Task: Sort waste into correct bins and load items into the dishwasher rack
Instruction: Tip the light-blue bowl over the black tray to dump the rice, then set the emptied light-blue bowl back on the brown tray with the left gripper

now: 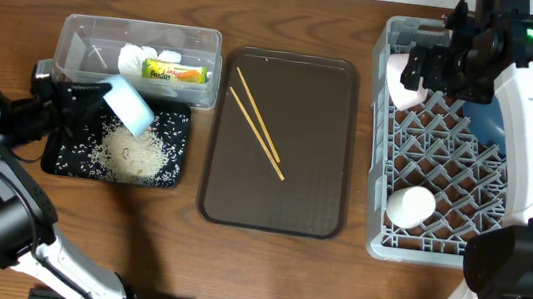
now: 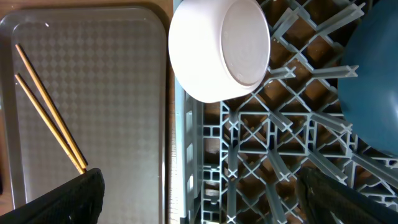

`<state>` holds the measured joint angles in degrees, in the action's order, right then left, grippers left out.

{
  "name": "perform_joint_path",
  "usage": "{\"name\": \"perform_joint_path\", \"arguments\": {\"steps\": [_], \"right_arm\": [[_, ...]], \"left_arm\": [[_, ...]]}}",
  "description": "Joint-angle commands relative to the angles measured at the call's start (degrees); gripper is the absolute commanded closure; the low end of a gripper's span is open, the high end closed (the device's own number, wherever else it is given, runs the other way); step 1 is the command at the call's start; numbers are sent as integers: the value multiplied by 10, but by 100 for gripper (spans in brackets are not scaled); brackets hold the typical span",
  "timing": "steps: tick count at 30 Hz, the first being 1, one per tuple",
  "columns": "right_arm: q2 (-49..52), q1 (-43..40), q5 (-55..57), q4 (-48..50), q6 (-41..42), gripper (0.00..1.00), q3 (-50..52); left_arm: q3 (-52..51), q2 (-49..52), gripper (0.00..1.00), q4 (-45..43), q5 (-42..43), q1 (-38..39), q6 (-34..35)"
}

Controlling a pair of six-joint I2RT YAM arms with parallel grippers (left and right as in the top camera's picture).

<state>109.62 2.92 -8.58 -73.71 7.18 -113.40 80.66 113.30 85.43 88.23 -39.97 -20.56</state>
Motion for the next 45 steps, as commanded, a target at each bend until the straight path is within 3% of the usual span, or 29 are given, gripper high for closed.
{"name": "perform_joint_path", "arguments": {"steps": [1,6,11,16,20,26,36,45], "right_arm": [[-12,2,-5,-2,-10,4,0],[-12,2,-5,-2,-10,4,0],[-12,4,-10,4,-10,6,0],[-12,26,-11,19,-10,6,0],[-12,47,-11,33,-10,6,0],[-12,66,-4,37,-11,5,0],[-12,69,-4,38,-11,5,0],[-12,69,-4,38,-17,5,0]], "left_arm": [[3,-7,94,36,12,3,-4],[3,-25,94,89,11,16,-91],[4,-89,94,99,-10,75,-185],[4,-139,94,25,-102,181,-168],[3,-144,94,-50,-208,276,-57],[3,-145,94,-170,-448,408,170],[-18,-146,94,-224,-763,606,409],[-89,-144,94,-357,-889,733,535]]}}
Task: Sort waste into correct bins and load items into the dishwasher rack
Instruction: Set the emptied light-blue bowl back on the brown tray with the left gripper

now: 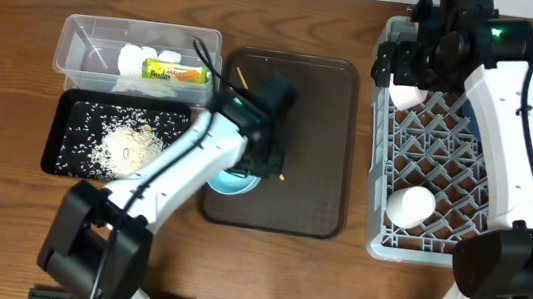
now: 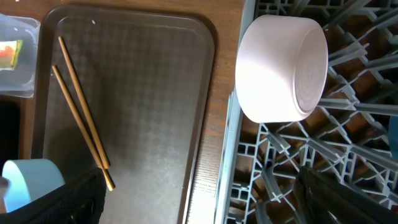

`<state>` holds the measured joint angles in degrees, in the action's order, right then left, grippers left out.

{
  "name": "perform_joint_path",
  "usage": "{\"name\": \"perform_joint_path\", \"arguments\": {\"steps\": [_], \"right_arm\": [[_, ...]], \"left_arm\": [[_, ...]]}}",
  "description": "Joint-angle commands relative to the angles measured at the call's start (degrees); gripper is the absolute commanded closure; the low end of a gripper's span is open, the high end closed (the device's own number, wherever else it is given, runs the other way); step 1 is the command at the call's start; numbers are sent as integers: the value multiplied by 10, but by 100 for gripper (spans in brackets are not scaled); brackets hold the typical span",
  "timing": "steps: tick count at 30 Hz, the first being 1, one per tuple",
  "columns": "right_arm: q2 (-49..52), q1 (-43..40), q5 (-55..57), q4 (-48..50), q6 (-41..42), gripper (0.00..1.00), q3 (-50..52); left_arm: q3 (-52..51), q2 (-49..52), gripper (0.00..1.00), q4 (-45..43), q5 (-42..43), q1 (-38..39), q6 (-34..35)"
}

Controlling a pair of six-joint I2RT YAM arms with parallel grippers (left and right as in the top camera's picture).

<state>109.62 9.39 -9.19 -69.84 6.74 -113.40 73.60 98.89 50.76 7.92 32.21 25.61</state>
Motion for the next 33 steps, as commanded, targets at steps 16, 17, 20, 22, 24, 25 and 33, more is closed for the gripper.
{"name": "perform_joint_path", "arguments": {"steps": [16,17,20,22,24,25,33], "right_arm": [[-12,9,-16,-1,-12,6,0],[-12,11,-24,0,-12,7,0],[-7,30,-40,5,-4,8,4],[-2,50,-40,17,10,8,14],[1,75,-42,39,21,8,32],[2,90,-48,54,23,8,45],[2,211,-52,197,91,17,179]], "left_arm": [[-45,-4,63,-62,-62,7,103],[-40,-7,63,-56,-54,0,103],[-21,-32,63,-30,-37,-37,103],[-14,-63,63,-15,-29,-73,103],[-14,-101,57,-2,-21,-117,103],[-14,-123,53,7,-21,-144,102],[-14,-226,46,56,-21,-311,26]]}}
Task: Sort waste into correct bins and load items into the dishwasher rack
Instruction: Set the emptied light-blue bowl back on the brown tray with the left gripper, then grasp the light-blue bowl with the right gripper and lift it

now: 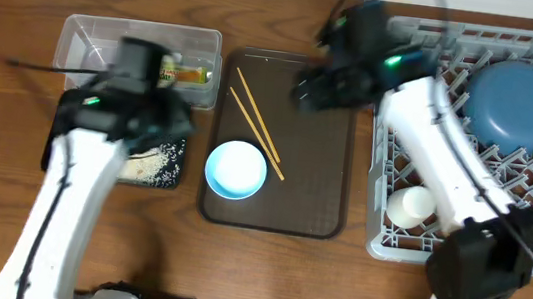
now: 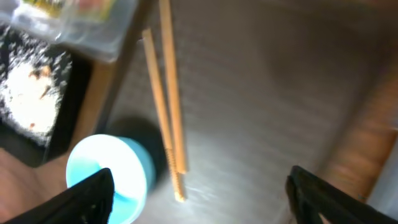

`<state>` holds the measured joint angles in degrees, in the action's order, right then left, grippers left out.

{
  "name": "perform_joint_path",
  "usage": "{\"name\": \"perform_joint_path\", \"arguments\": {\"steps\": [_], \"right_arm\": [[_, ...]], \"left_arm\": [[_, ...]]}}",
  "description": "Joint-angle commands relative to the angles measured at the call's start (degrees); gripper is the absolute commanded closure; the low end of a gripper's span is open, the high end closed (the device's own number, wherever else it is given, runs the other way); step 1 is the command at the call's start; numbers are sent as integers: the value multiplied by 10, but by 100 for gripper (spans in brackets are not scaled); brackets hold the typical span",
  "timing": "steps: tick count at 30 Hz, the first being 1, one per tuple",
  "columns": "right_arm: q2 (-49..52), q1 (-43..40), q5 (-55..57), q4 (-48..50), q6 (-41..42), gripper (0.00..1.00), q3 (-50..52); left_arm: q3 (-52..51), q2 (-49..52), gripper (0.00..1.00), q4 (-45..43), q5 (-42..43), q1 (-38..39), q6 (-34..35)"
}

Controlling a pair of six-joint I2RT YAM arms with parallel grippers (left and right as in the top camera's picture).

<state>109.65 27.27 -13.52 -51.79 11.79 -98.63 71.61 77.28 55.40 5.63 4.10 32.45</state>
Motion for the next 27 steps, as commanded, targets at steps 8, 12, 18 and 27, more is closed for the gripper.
{"name": "perform_joint_path", "arguments": {"steps": [8,12,18,27], "right_arm": [[2,129,18,103,118,39,130],[2,157,59,108,146,45,154],[2,175,107,121,192,49,191],[14,174,111,124,207,62,193]], "left_arm": [[5,-9,45,18,1,-71,-57],[5,-8,44,19,-4,-71,-57],[5,-8,40,27,-22,-71,-57],[4,-8,20,28,-22,-71,-56]]}}
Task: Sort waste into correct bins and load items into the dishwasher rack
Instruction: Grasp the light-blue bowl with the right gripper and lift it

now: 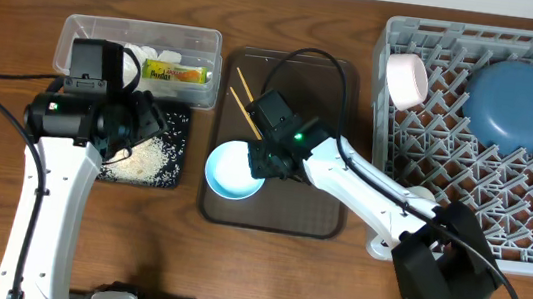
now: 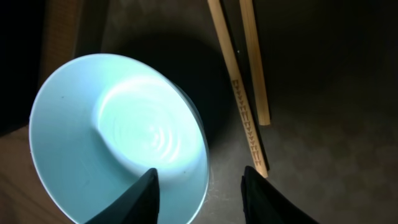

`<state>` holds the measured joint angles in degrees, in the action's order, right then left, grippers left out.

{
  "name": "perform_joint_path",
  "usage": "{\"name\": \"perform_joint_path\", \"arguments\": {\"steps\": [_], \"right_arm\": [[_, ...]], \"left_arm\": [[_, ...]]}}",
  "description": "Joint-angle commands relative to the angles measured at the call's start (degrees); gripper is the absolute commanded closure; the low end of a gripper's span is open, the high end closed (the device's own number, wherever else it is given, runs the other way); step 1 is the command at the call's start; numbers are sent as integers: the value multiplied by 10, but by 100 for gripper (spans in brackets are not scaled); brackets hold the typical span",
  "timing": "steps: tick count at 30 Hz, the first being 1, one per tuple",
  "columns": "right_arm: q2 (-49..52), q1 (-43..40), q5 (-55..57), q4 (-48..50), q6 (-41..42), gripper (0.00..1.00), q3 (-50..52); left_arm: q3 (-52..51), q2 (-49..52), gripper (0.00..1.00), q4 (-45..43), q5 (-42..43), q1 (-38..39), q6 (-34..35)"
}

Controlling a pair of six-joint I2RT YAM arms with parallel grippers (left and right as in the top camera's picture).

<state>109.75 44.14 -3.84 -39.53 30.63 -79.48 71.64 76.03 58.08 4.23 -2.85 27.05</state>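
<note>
A light blue bowl (image 1: 234,170) stands upright and empty on the brown tray (image 1: 311,200). My right gripper (image 2: 205,198) is open and low over the bowl (image 2: 118,134), with one finger inside its right rim and the other outside. Two wooden chopsticks (image 2: 239,81) lie just beyond it on the tray. My left gripper (image 1: 137,117) hovers over the black tray (image 1: 176,129) of spilled rice (image 1: 150,156); whether it is open does not show. The grey dish rack holds a white bowl (image 1: 405,80) and a dark blue bowl (image 1: 513,102).
A clear plastic bin (image 1: 88,34) behind the black tray holds white scraps and a green-orange wrapper (image 1: 177,72). A white cup (image 1: 420,197) sits in the rack's front left, partly hidden by my right arm, which stretches across the tray from the rack side.
My right gripper was above the back of the brown tray and is now down at the light blue bowl, astride its rim. The left arm has shifted a little near the black tray.
First my left gripper held the light blue bowl tipped over the black tray, while the right one was at the rack by the white bowl. Then the left arm had the bowl on the brown tray. Later the bowl stood free there, and now my right gripper straddles its rim.
</note>
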Motion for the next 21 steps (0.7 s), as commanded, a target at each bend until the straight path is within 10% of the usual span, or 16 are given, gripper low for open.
{"name": "perform_joint_path", "arguments": {"steps": [1,21], "right_arm": [[20,6,14,1,22,63,2],[54,-3,-7,9,45,88,1]], "left_arm": [[4,5,19,2,-8,-2,-2],[4,5,12,2,-8,-2,-3]]}}
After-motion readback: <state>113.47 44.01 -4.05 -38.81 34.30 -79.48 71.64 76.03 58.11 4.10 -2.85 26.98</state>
